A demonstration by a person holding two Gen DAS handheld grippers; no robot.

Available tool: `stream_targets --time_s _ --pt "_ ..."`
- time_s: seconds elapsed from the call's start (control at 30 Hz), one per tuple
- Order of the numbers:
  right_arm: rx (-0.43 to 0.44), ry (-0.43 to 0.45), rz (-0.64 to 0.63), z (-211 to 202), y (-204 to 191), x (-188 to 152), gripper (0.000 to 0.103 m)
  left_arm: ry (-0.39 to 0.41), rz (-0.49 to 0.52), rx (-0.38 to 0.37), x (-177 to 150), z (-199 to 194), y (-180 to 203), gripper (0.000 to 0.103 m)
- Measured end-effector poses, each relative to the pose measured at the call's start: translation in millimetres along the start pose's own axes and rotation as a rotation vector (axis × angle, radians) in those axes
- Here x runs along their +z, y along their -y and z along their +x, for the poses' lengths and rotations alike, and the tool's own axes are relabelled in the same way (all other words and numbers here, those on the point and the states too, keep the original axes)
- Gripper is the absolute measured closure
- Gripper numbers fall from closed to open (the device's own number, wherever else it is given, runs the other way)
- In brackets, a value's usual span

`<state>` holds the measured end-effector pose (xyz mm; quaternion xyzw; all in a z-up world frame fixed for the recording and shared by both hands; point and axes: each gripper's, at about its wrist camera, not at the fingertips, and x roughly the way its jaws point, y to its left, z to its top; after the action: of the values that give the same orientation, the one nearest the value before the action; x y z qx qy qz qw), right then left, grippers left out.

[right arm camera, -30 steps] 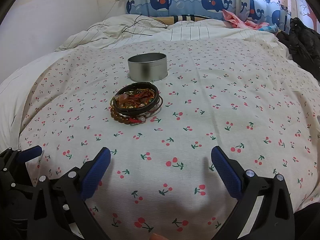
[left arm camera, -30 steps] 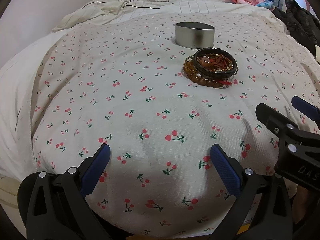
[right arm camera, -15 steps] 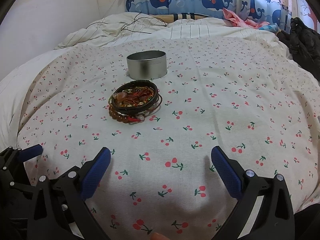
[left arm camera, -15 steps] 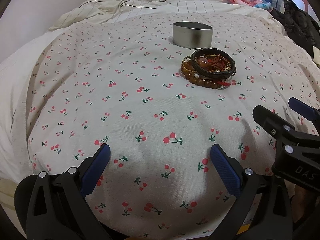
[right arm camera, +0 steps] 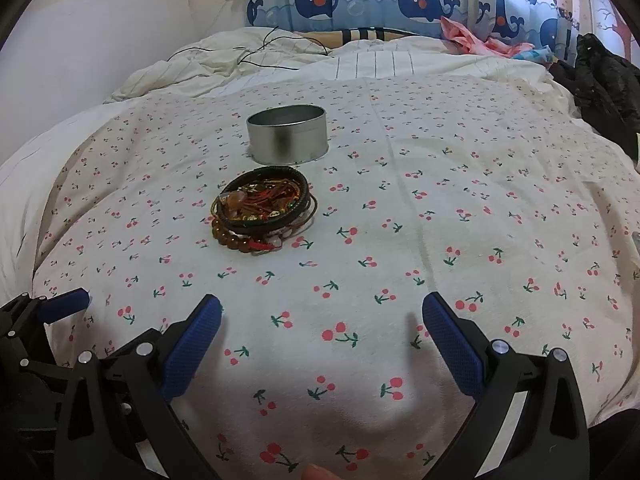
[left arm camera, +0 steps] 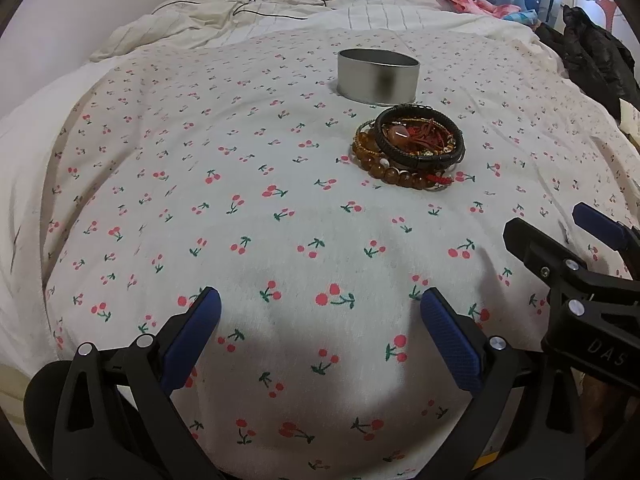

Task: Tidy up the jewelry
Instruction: 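Move both tools toward the bracelet pile beside the silver tin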

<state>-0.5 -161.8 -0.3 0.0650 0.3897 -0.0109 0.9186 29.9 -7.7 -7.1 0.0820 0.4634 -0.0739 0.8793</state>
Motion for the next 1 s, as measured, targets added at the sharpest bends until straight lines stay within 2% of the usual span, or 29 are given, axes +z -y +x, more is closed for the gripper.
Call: stream_targets --time_s 1.0 --pt "-0.08 -0.017 0.007 17.6 9.5 11.0 0.006 0.02 0.008 -0.047 18.6 16.4 -10.6 0.006"
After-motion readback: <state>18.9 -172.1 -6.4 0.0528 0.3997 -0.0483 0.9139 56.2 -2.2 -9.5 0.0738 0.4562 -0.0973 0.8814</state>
